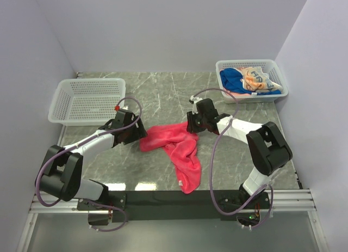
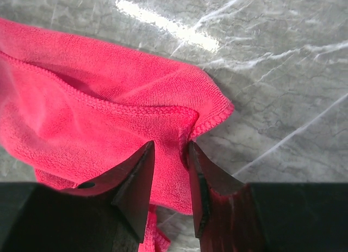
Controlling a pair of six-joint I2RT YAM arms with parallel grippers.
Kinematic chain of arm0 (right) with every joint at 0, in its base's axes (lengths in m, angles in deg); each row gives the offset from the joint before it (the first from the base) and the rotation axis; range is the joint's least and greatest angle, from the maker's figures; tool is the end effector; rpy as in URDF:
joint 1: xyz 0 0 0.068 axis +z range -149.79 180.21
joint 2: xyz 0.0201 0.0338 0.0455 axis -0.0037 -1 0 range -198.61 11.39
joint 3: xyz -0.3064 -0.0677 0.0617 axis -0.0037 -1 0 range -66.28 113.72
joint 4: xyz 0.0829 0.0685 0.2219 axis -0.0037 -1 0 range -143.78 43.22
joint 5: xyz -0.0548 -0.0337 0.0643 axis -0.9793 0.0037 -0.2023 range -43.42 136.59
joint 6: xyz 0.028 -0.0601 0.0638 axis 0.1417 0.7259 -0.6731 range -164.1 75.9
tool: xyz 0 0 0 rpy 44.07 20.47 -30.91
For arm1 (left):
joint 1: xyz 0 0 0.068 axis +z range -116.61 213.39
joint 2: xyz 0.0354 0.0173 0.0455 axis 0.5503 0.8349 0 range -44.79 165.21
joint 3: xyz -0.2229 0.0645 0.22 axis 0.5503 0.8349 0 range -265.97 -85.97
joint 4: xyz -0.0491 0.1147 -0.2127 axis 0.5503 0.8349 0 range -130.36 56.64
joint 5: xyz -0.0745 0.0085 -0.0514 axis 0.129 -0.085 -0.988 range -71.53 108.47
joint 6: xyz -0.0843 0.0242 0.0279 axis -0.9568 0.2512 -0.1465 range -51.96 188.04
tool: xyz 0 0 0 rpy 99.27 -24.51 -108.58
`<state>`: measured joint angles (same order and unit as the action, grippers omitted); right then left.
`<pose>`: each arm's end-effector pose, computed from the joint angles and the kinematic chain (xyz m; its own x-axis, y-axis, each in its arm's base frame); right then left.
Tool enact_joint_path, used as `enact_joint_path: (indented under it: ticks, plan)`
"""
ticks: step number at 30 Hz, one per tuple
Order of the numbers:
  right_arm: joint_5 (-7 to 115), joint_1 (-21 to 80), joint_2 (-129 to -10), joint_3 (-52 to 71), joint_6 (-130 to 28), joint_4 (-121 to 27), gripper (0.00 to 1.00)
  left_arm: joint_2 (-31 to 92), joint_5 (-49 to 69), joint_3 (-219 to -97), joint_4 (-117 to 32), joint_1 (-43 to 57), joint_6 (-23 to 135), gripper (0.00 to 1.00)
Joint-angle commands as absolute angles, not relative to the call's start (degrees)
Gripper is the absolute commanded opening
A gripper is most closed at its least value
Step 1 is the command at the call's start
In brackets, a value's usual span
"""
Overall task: Fold and stack the towels
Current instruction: Flatten out the crumpled towel
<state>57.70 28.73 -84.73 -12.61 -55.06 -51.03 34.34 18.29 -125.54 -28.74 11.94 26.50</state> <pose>0.3168 0.1902 0.2008 -0.7390 -0.1892 -0.6466 -0.4524 0.8505 0.2682 0.2551 -0.1005 0.1984 -0.7865 -0.4035 -0.4676 -0.2057 0.8850 -0.4177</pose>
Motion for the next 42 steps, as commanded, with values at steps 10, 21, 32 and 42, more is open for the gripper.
enact_joint_path:
  ticks: [10, 21, 32, 42]
  plan:
    - [46.68, 32.73, -83.36, -8.09, -49.99, -52.76, 0.39, 33.34, 18.3, -127.01, -28.93, 12.12, 27.08, 0.76]
    - [40.26, 33.08, -84.59, -8.09, -51.48, -52.41, 0.52, 32.82, 18.3, -126.75, -28.84, 12.12, 26.91, 0.76]
    - [46.41, 33.08, -85.9, -7.3, -50.07, -52.49, 0.4, 32.29, 18.12, -126.84, -28.32, 12.21, 27.08, 0.76]
    - [46.41, 33.0, -87.49, -6.78, -50.25, -53.64, 0.31, 32.29, 18.21, -126.49, -28.05, 12.12, 27.17, 0.76]
